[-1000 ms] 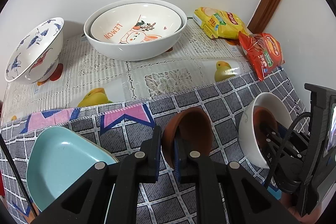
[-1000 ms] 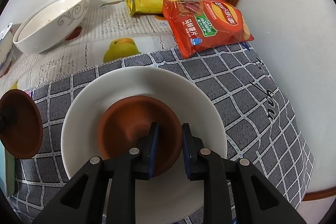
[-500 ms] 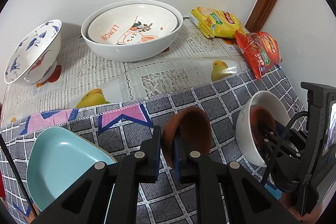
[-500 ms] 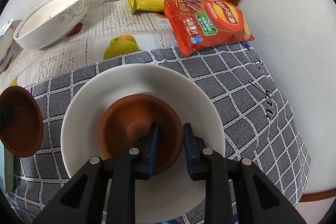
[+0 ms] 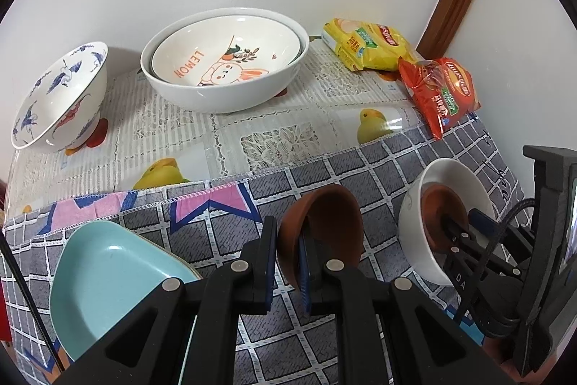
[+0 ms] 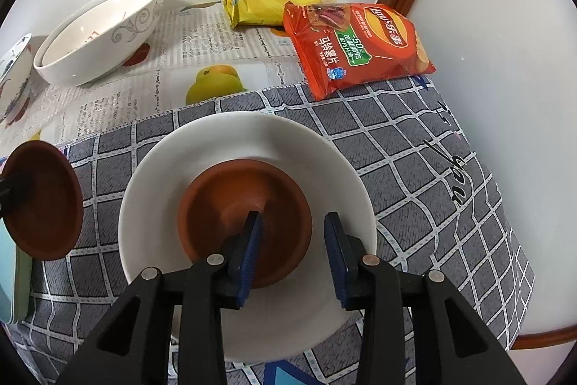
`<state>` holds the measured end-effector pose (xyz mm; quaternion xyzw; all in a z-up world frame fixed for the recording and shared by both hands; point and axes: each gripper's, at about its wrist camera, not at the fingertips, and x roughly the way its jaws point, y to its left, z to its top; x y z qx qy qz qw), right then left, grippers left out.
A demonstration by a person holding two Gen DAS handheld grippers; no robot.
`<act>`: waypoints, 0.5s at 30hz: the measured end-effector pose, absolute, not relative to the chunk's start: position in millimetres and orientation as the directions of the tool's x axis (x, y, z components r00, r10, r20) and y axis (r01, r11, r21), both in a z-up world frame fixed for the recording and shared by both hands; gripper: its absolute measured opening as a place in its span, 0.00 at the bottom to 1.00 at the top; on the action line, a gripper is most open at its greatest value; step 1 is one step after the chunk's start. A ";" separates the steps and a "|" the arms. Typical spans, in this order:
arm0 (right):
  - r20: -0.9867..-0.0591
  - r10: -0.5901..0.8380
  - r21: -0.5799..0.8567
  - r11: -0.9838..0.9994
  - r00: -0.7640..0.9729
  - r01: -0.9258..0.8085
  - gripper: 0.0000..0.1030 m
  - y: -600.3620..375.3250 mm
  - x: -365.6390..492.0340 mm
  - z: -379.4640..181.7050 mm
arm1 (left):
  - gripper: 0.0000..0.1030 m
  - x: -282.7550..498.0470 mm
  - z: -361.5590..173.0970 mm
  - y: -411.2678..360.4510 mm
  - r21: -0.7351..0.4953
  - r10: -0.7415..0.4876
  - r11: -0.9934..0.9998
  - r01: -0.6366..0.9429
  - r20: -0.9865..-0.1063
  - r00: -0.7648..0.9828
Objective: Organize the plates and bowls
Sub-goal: 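Lower the brown bowl into the white bowl and open the right gripper while the left holds its bowl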
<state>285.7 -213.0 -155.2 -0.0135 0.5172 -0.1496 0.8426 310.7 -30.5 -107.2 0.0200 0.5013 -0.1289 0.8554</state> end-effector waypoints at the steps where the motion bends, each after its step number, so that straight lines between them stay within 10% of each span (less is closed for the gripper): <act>1: -0.867 -0.262 -0.173 0.956 0.424 0.236 0.34 -213.1 284.2 -153.7 | 0.11 309.9 -105.7 -30.5 -0.095 -0.202 0.966 0.242 -0.861 0.467; 15: -0.814 -0.129 -0.048 0.987 0.566 0.156 0.34 -225.4 245.9 -106.6 | 0.11 294.9 -92.2 -50.9 -0.107 -0.227 0.958 0.267 -0.850 0.475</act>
